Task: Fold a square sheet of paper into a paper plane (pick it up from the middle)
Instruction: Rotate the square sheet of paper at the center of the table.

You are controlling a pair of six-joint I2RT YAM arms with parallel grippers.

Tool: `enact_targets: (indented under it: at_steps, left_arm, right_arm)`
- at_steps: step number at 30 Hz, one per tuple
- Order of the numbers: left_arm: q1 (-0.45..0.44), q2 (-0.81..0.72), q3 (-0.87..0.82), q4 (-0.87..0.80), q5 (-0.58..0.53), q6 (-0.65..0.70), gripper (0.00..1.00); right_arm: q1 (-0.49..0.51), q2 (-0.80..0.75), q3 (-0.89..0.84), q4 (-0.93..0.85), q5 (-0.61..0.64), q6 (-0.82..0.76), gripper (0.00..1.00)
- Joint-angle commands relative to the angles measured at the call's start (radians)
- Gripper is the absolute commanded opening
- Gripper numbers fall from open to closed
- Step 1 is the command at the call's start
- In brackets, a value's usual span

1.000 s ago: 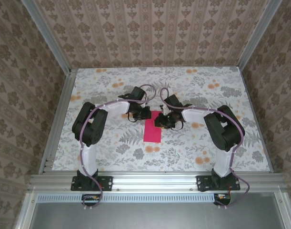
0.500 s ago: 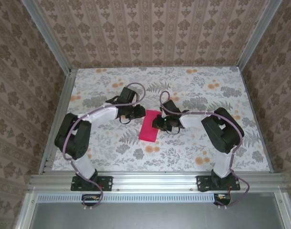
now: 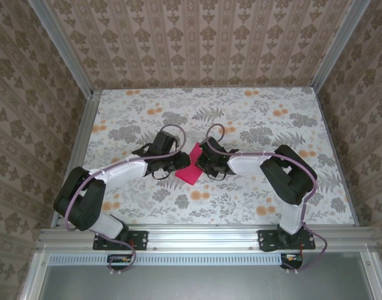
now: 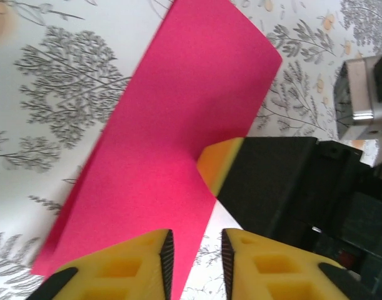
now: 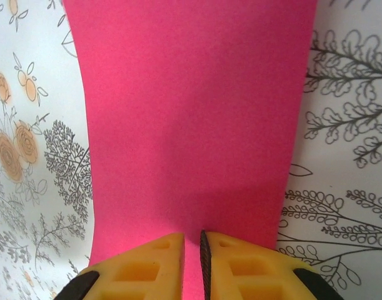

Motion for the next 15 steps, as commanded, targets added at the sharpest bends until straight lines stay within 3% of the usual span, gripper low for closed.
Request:
enact_targets:
  at_steps: [1, 10, 15]
  left_arm:
    - [-0.020, 0.030, -0.010, 0.047, 0.015, -0.042, 0.24]
    - [-0.055, 0.139, -0.014, 0.062, 0.023, -0.083, 0.14]
    - [-0.056, 0.162, -0.028, 0.053, 0.009, -0.089, 0.12]
  right_arm:
    - [0.004, 0.011, 0.001, -0.031, 0.019, 0.064, 0.19]
    - [-0.014, -0.013, -0.022, 0.023, -0.030, 0.060, 0.19]
    - [-0.034, -0.026, -0.021, 0.081, -0.114, -0.040, 0.19]
